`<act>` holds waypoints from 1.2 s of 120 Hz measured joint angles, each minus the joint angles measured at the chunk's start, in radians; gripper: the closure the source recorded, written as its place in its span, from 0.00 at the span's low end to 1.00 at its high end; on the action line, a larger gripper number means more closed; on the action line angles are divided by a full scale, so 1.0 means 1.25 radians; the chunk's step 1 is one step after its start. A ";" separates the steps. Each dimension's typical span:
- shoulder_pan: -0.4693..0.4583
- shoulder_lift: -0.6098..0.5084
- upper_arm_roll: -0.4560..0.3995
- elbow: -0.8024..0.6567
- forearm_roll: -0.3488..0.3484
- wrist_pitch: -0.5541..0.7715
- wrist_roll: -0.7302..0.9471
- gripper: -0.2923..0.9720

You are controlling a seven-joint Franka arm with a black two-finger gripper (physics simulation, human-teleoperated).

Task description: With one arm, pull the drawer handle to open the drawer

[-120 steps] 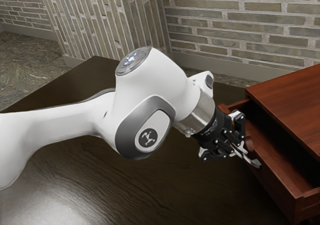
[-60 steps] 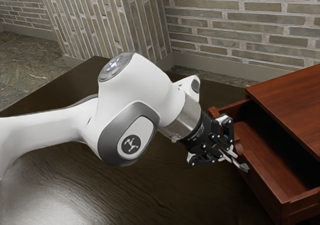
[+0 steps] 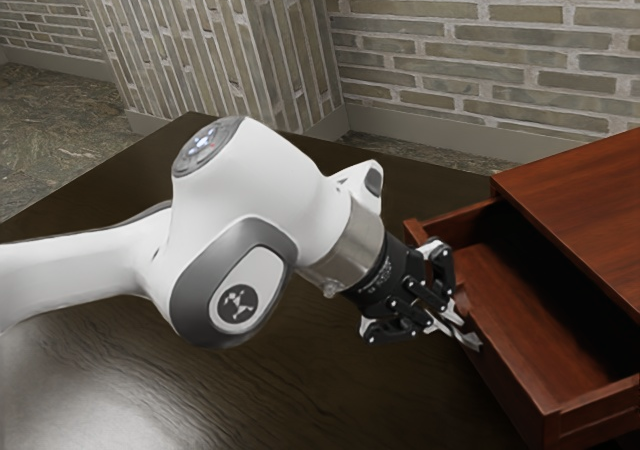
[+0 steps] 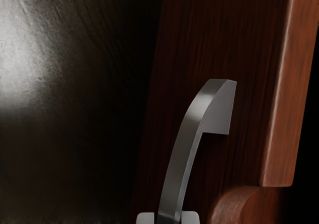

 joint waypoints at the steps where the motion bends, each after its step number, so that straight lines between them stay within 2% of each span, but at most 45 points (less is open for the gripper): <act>1: -0.001 -0.002 0.001 -0.002 0.000 0.000 0.000 0.85; 51: -0.003 -0.059 0.019 -0.066 0.000 0.009 -0.001 0.85; 134: -0.008 -0.101 0.049 -0.108 0.002 0.016 -0.003 0.85; 144: -0.009 -0.111 0.052 -0.115 0.002 0.016 -0.003 0.81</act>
